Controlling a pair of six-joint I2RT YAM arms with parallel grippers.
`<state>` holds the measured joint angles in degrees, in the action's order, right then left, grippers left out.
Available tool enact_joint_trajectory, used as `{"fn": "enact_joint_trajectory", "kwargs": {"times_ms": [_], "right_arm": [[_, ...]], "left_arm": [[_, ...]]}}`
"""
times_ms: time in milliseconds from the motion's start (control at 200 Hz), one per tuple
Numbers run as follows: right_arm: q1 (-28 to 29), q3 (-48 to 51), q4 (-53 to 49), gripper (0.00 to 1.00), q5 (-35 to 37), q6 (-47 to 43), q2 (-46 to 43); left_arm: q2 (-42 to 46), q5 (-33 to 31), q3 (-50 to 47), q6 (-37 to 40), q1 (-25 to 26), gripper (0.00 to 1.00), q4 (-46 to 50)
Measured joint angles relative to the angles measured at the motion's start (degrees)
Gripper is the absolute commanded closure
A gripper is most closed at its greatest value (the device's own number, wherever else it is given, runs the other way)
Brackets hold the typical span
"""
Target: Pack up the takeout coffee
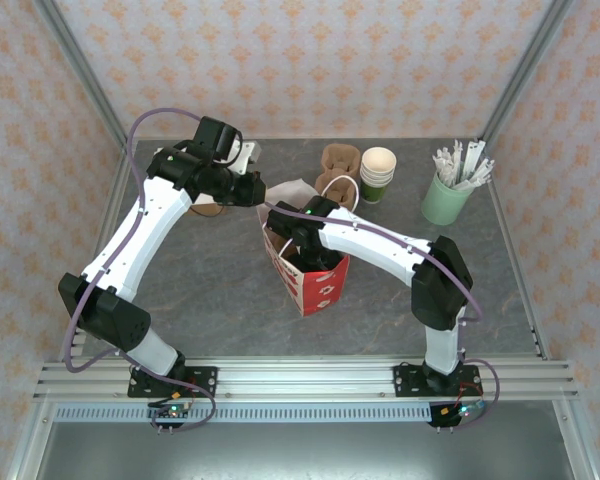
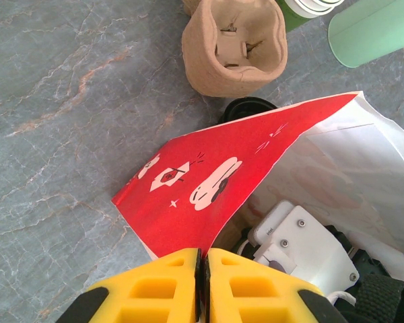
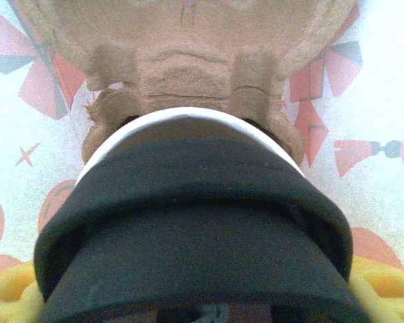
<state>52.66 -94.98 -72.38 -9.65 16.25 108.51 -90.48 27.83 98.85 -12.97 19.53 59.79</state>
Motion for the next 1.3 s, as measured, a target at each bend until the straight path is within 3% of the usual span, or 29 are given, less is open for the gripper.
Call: {"fn": "enact_joint_trajectory", "kwargs": {"times_ms": [1301], "right_arm": [[0.0,0.0,0.0,0.30,0.0,-0.9,-0.1]], "left_arm": [[0.0,-0.2,0.0,0.0,0.0,0.88,0.0]]}}
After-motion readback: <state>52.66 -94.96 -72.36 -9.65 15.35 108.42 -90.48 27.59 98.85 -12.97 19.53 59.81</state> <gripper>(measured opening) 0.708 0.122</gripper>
